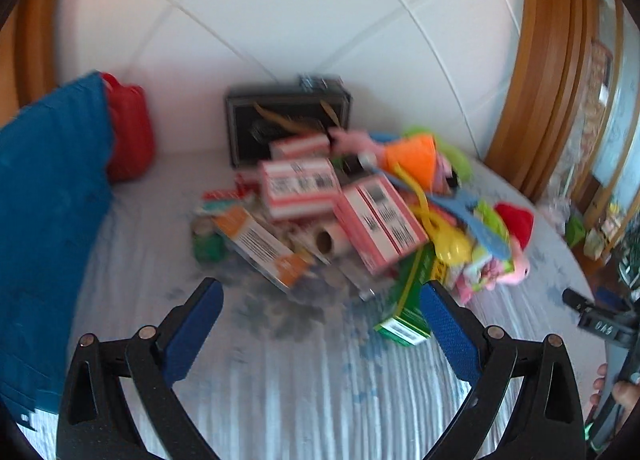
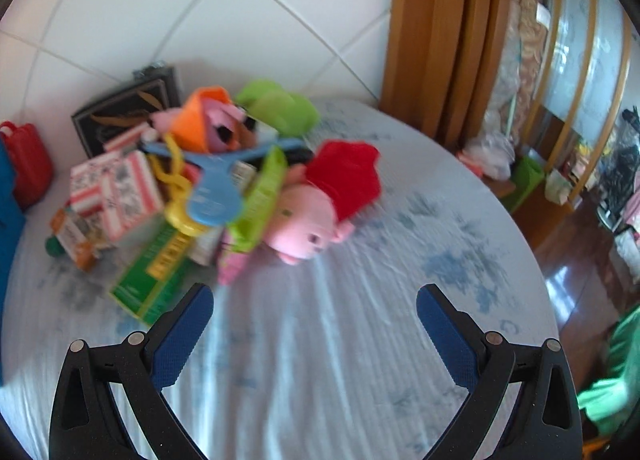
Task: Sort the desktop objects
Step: 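Move both grippers back from the crate to the item pile, then grasp the green syrup box with left gripper while right grasps the green wipes pack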
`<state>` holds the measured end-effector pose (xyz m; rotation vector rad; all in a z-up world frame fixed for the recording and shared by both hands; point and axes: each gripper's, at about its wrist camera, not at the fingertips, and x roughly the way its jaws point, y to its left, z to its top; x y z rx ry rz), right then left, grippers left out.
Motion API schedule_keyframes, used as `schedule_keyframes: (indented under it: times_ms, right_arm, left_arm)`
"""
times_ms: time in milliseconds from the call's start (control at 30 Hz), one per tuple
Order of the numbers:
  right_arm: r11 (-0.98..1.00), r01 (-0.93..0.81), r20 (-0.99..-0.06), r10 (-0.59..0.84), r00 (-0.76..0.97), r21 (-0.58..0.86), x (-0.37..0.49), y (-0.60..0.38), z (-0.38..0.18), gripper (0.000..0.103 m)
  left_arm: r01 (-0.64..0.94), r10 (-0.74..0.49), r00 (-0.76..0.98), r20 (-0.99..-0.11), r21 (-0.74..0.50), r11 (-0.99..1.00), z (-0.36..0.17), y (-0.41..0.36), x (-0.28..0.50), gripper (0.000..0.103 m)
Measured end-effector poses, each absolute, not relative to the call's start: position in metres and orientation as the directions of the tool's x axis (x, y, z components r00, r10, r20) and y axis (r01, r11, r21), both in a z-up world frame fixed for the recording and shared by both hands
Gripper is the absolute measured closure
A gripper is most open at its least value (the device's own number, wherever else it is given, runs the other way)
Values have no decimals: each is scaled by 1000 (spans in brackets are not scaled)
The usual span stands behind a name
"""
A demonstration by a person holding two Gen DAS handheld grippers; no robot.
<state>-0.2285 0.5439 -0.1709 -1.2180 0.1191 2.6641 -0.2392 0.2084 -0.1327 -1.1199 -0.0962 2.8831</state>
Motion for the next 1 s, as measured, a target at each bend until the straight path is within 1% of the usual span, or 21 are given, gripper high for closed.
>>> schedule_keyframes:
  times_ms: [67,167,467,500,533,633,667,700,733,767,800,833,1000]
  right_arm:
    - [-972,-235,-771,146,-620,5,-231,562,-181,0]
    - [-973,-228,-793,107,-600,41,-236,580,-196,0]
    - [-979,-180,-813,25,-582,98,-275,599,-213,1]
    - [-979,-173,-818,12,-575,107,-283,598,-215,4]
    - [-979,-169,-820,0,-573,118,-292,598,-217,5]
    - [-978,-147,-820,-35,-572,144,-306,592,-218,6]
    - [-979,-137,-820,-46,-571,150,-309,588,-218,10]
    - [-980,-122,-821,-58,-568,154,-312,583,-217,20]
    - [-982,-108,-823,-69,-564,156,-313,577,-217,27]
    - [-983,-92,-825,-80,-559,158,-314,571,-216,41]
    - [-983,-80,-825,-92,-557,164,-314,566,-215,48]
    - [-982,-70,-823,-107,-558,175,-314,562,-213,48]
    - [-974,-17,-811,-179,-556,227,-305,542,-208,48]
  left_arm:
    - [-37,75,-692,-718,-68,-997,-155,232,-256,3]
    - [-60,81,-642,-762,-56,-997,-181,262,-277,3]
    - [-129,59,-540,-840,13,-992,-238,326,-332,3]
    - [-137,52,-530,-846,25,-990,-244,331,-337,3]
    - [-145,46,-521,-852,35,-989,-249,335,-342,3]
    - [-160,52,-497,-866,33,-987,-261,341,-354,3]
    - [-161,55,-490,-870,28,-987,-264,343,-358,3]
    - [-164,57,-487,-872,27,-986,-266,345,-361,5]
    - [-171,61,-483,-873,26,-985,-269,347,-363,7]
    - [-183,69,-473,-878,21,-983,-272,349,-365,20]
    - [-198,90,-455,-886,3,-980,-276,351,-367,36]
    - [-206,107,-440,-892,-16,-978,-278,353,-368,37]
    - [-199,118,-461,-880,-28,-980,-270,346,-354,39]
